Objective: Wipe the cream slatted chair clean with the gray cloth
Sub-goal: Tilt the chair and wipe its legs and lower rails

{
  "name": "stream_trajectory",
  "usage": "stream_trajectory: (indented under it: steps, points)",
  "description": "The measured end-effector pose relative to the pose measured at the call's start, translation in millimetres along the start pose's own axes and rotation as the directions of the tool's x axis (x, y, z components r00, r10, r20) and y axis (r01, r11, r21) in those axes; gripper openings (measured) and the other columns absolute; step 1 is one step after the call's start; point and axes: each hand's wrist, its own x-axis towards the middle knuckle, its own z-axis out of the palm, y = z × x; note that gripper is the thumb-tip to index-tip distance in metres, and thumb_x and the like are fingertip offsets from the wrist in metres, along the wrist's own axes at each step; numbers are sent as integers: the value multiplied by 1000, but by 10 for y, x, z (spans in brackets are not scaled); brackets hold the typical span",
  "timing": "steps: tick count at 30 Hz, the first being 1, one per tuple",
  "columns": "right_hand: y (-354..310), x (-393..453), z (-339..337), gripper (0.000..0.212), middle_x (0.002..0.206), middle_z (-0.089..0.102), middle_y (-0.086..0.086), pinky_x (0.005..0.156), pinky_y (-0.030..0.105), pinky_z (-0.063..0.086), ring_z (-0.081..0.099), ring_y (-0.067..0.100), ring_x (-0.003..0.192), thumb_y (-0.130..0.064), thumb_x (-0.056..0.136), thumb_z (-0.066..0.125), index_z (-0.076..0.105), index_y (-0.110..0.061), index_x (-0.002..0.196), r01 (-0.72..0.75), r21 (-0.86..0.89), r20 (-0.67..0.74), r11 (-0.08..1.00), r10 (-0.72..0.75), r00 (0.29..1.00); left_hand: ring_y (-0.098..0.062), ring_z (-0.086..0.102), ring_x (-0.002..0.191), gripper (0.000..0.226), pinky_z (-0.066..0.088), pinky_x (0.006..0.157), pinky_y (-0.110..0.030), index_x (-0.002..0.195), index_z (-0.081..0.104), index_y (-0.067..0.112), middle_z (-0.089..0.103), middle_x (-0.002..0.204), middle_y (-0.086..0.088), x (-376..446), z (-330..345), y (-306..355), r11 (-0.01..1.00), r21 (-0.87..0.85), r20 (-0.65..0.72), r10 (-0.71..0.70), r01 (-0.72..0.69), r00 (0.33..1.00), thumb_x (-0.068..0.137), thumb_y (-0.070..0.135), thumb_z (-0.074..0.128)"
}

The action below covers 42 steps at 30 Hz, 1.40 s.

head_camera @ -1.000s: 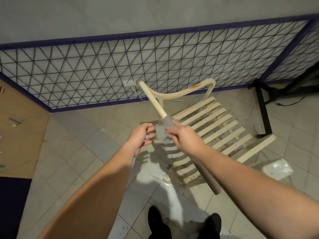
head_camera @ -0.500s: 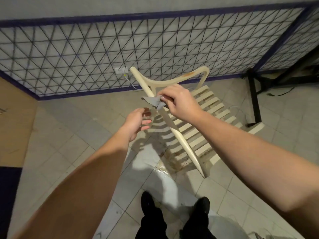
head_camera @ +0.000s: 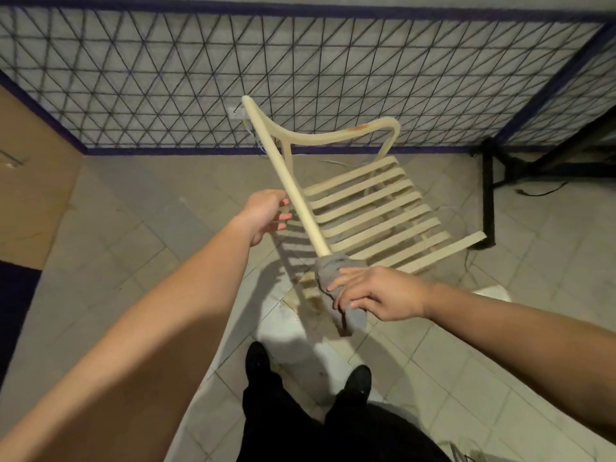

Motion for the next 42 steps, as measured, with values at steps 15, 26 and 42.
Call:
stream_trajectory:
  steps: [15, 26, 42]
  points:
    - [98, 783, -365, 23, 119, 72, -7, 104, 30, 46, 55, 4, 125, -30, 96, 62, 75, -24, 115, -116, -91, -199, 989, 96, 975, -24, 65, 105, 45, 54, 86, -38, 134, 59, 14, 65, 129, -2, -59, -31, -46, 986, -165, -22, -33, 29, 999, 103, 9, 27]
    - [354, 1433, -251, 58, 164, -12, -12, 124, 33, 14, -4, 11, 153, -23, 100, 51, 32, -19, 155, -325, 19, -198, 945, 323, 925, -25, 64, 115, 39, 53, 99, -42, 130, 60, 18, 65, 130, 0, 269, -457, 46, 988, -140, 7, -64, 64, 998, 102, 13, 34]
    - [117, 1723, -359, 71, 139, 57, -8, 106, 22, 45, 59, 7, 119, 8, 79, 70, 53, -22, 141, -298, 45, -617, 954, 261, 743, -25, 65, 112, 32, 55, 80, -34, 131, 62, 18, 69, 122, 4, 633, -612, 267, 994, -101, 95, -41, 50, 995, 105, 24, 42]
